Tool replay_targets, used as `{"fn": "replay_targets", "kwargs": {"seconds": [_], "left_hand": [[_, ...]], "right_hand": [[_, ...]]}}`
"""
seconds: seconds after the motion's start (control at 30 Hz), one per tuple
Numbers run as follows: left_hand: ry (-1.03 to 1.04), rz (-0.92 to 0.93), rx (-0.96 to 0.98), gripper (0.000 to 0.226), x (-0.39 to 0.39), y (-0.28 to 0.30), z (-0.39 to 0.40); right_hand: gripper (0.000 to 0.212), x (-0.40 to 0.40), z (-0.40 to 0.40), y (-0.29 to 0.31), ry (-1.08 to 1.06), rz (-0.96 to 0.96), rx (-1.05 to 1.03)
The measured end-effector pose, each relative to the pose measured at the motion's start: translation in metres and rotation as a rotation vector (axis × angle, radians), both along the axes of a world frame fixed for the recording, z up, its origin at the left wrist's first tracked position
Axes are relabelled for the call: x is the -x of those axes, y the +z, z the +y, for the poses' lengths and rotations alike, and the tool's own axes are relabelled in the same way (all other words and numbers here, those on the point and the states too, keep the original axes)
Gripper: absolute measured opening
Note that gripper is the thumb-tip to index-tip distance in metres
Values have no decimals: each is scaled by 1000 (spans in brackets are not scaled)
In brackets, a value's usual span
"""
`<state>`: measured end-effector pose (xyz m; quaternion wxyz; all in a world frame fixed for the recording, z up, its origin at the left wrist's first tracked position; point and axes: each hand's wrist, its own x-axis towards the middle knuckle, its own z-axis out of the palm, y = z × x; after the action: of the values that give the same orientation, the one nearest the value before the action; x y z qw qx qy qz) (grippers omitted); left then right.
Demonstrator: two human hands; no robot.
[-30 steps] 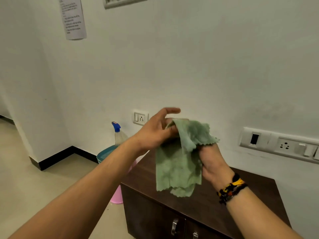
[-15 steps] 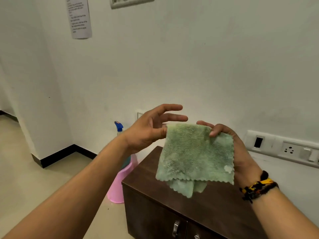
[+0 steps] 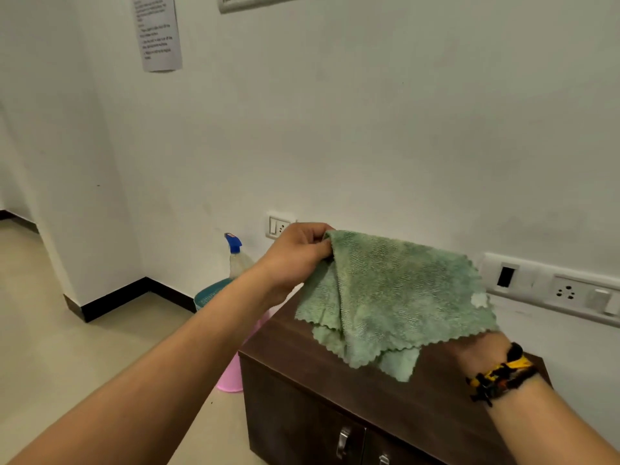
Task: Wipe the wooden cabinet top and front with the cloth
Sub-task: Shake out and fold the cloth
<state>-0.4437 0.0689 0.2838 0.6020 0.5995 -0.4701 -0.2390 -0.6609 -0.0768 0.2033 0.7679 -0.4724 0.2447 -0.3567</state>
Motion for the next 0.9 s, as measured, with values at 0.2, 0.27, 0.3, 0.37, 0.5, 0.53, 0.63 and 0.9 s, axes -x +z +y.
{"fn": "replay_targets", "kwargs": {"seconds": [0.2, 0.27, 0.3, 0.37, 0.5, 0.53, 0.63, 0.9], "left_hand": [[131, 356, -195, 27, 8, -15, -10], [104, 420, -228, 35, 11, -22, -13], [101, 444, -224, 39, 11, -25, -15], [140, 477, -192, 36, 12, -30, -20], [199, 169, -68, 22, 16, -47, -19], [155, 37, -1, 38, 12, -54, -15], [67, -441, 200, 63, 1, -62, -7], [100, -276, 275, 23, -1, -40, -9]], "right_hand": [[65, -29, 36, 53, 148, -29, 189], [47, -35, 41, 49, 114, 137, 354], [46, -39, 39, 45, 69, 190, 389], [63, -42, 36, 42, -9, 225, 424], [64, -41, 32, 47, -90, 219, 333], [55, -40, 32, 50, -101, 193, 296], [50, -35, 35, 58, -90, 161, 243], [38, -30, 32, 51, 60, 129, 430]]}}
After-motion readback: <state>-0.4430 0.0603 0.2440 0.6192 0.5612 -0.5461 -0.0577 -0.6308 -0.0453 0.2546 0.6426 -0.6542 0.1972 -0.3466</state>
